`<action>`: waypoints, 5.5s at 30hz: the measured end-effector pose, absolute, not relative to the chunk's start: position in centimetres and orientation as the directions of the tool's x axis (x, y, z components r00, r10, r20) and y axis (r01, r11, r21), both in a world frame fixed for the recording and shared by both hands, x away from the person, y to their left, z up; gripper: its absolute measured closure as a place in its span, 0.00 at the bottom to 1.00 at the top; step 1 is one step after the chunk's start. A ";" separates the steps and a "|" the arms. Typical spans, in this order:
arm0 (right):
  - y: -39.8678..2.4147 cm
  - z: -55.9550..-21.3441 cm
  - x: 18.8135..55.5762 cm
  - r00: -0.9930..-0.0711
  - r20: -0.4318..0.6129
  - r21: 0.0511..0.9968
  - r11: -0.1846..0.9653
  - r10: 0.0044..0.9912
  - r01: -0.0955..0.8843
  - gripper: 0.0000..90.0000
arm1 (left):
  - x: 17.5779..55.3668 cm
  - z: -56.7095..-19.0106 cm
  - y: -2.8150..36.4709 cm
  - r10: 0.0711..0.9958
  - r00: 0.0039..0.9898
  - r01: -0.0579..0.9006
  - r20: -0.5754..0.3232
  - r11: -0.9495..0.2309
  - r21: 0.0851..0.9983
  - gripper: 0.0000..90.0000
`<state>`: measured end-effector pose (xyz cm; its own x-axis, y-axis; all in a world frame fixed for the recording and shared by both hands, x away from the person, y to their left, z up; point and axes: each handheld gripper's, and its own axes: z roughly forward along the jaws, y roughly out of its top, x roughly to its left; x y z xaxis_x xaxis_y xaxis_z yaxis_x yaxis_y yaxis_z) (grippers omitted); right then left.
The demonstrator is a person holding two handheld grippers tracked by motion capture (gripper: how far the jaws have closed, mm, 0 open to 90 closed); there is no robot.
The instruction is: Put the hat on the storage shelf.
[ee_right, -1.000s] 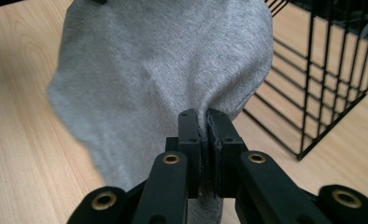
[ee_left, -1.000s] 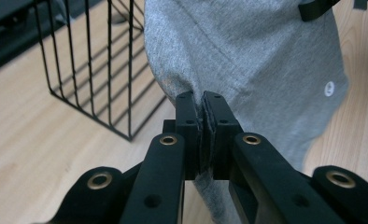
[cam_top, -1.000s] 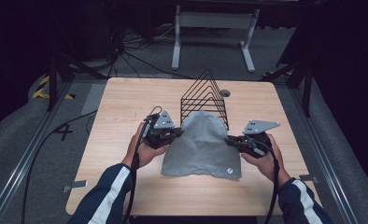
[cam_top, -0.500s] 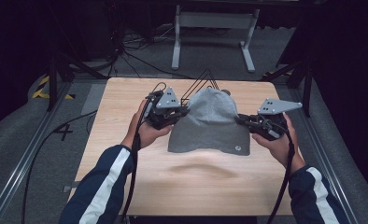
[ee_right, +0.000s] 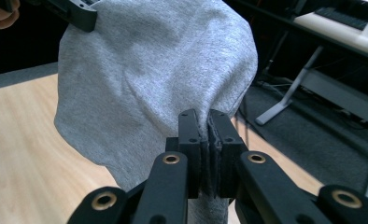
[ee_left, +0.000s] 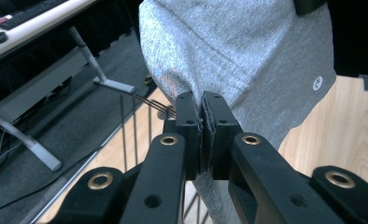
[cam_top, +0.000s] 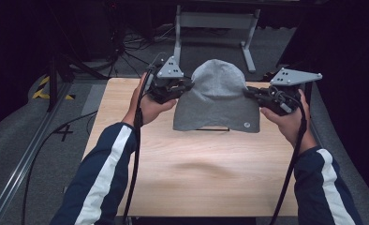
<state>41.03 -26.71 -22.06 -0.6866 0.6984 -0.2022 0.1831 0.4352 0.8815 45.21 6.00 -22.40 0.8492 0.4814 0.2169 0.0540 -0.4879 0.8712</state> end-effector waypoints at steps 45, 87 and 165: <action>-25.7 -19.1 50.8 -0.603 -0.200 0.912 0.372 0.772 0.175 0.95 | 53.3 -19.5 3.5 0.654 0.724 0.103 0.219 -0.416 0.903 0.96; -27.5 -22.3 48.1 -0.658 -0.179 0.909 0.379 0.731 0.173 0.95 | 50.3 -21.2 5.1 0.570 0.800 0.085 0.191 -0.421 0.903 0.96; -26.7 -36.5 49.2 -0.687 -0.093 0.795 0.470 0.721 0.385 0.95 | 50.7 -36.6 4.7 0.560 0.823 0.245 0.092 -0.498 0.832 0.96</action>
<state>49.16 -26.69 -36.55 -0.6869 0.7208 -0.0930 0.3851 0.4695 0.7945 50.65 4.70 -36.56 0.8233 0.5600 0.0923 0.2453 -0.4977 0.8320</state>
